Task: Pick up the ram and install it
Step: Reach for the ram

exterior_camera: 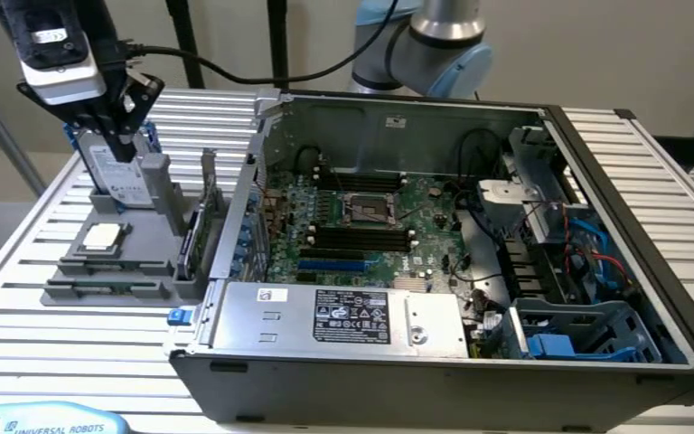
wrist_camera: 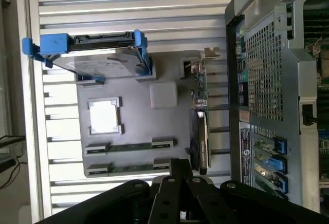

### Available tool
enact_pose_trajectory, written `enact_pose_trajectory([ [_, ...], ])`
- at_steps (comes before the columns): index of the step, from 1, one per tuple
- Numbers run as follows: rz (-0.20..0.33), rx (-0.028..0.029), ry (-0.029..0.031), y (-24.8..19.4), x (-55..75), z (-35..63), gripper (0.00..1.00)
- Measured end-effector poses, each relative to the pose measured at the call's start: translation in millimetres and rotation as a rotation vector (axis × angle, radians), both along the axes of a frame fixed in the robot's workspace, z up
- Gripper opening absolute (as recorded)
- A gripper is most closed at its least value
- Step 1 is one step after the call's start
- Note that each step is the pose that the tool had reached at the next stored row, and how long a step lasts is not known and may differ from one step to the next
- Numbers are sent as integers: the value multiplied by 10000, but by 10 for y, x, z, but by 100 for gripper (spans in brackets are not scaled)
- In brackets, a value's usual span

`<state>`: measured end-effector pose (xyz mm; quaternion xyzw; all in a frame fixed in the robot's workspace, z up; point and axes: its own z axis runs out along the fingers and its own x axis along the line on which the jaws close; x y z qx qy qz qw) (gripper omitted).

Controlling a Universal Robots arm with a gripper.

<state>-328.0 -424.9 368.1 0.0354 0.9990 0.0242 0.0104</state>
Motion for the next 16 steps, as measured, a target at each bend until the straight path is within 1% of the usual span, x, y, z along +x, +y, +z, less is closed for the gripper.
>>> enact_pose_trajectory([
  [7,0,0,0,-37,-319,-48,11],
  [12,0,0,1,-73,-545,-76,11],
  [14,0,-1,1,-93,-615,-81,11],
  [16,1,-1,1,-105,-650,-84,11],
])
